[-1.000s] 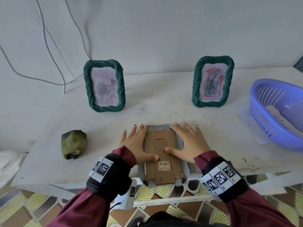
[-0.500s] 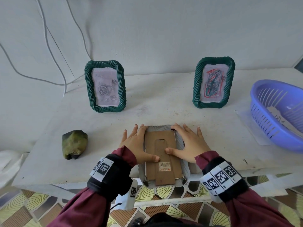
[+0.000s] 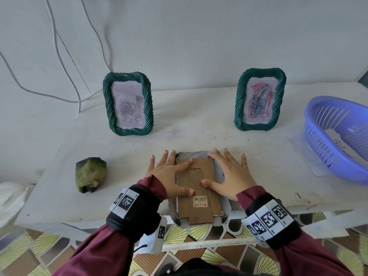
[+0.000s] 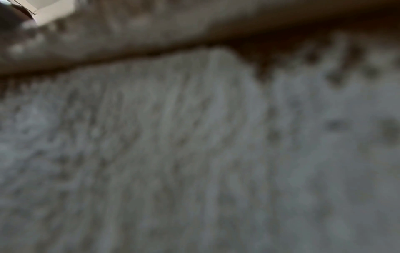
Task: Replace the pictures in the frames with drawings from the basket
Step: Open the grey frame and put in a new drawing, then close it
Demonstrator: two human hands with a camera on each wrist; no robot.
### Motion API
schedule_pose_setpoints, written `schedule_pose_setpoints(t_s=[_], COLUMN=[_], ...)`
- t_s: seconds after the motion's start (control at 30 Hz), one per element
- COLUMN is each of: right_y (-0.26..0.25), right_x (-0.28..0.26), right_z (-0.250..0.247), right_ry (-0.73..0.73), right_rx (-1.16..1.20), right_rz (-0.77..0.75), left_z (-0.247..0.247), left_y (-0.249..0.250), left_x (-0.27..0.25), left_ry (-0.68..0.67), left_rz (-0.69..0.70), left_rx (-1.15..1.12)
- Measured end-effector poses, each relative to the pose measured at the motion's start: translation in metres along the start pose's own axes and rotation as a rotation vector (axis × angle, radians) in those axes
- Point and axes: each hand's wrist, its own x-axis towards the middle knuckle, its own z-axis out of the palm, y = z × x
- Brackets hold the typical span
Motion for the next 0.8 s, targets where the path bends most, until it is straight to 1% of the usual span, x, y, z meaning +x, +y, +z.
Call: schedule_pose_setpoints(t_s=[0.13, 0.4, 0.53, 0.63, 0.73, 0.8], right_y=[0.0000, 0.0001, -0.0005, -0.0001, 0.0002, 0.0004], right_x=[0.0013, 0.0058, 0.0046, 0.0038, 0.0029, 0.0019], right_z=[-0.0002, -0.0069, -0.0062, -0.0047, -0.0025, -0.0017], right_ry=[-0.031, -0.004, -0.001, -0.011, -0.016, -0.006], right_rx=[-0.052, 0.067, 0.072, 0.054, 0.060, 0.078], right_rz=[0.003, -0.018, -0.015, -0.011, -0.005, 0.003], left_z=[-0.0009, -0.0004, 0.0000, 0.0009, 0.0009, -0.0004], left_y=[0.0006, 0.0000, -0.0002, -0.0007, -0.0006, 0.0005], left_x=[-0.0011, 0.0006, -0.0004, -0.0016, -0.0037, -0.0052], left_ry=[0.003, 0.009, 0.015, 0.041, 0.089, 0.089], left_rz=[-0.001, -0.004, -0.005, 0.002, -0.027, -0.041], left_rx=[0.009, -0.003, -0.018, -0.028, -0.084, -0.089])
